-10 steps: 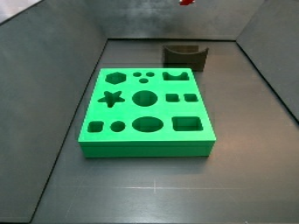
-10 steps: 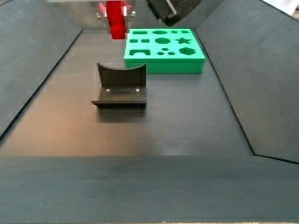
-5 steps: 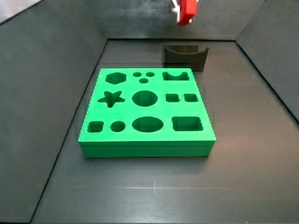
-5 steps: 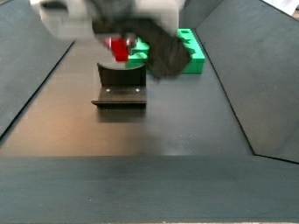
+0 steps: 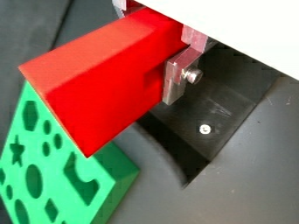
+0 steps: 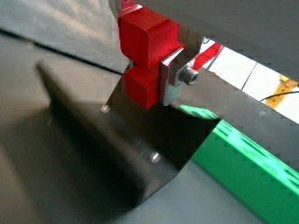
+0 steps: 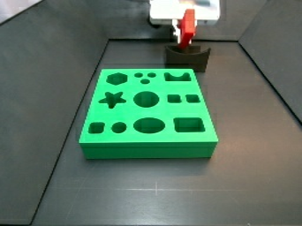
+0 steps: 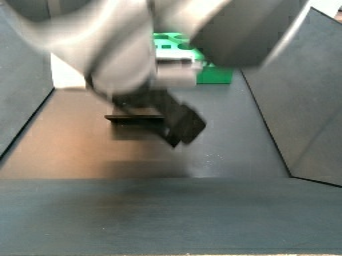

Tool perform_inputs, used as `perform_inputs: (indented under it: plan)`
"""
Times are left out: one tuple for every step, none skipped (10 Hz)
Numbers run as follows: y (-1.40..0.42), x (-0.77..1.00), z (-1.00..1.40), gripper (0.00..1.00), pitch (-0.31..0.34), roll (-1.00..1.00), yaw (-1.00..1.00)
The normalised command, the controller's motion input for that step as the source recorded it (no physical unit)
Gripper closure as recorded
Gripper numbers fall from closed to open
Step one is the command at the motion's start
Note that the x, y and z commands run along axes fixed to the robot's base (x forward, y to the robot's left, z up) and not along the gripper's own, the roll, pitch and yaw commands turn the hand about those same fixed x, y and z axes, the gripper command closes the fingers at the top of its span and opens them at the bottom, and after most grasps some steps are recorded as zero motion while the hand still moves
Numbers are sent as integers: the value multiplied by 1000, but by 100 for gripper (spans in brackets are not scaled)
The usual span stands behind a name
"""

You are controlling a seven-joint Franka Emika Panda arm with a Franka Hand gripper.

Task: Pick up the double-square object. Move up. Rotate the double-square object. Place the double-square object on the fixture. Regrasp the double-square object. Move to above the board. Insert the double-square object.
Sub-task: Place the double-square object on the fixture.

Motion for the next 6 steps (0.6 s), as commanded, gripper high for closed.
perform_inputs:
  plan:
    - [114,184,-1000,100,6,-269,-92]
    - [92,138,-711,100,7,-183,-76]
    - [81,120,-587,100,6,-170,-74]
    - [66,88,-420,100,2,-124,-61]
    - [53,74,-423,100,-4,-110,-55]
    - [-500,0,-167,100,0,0,0]
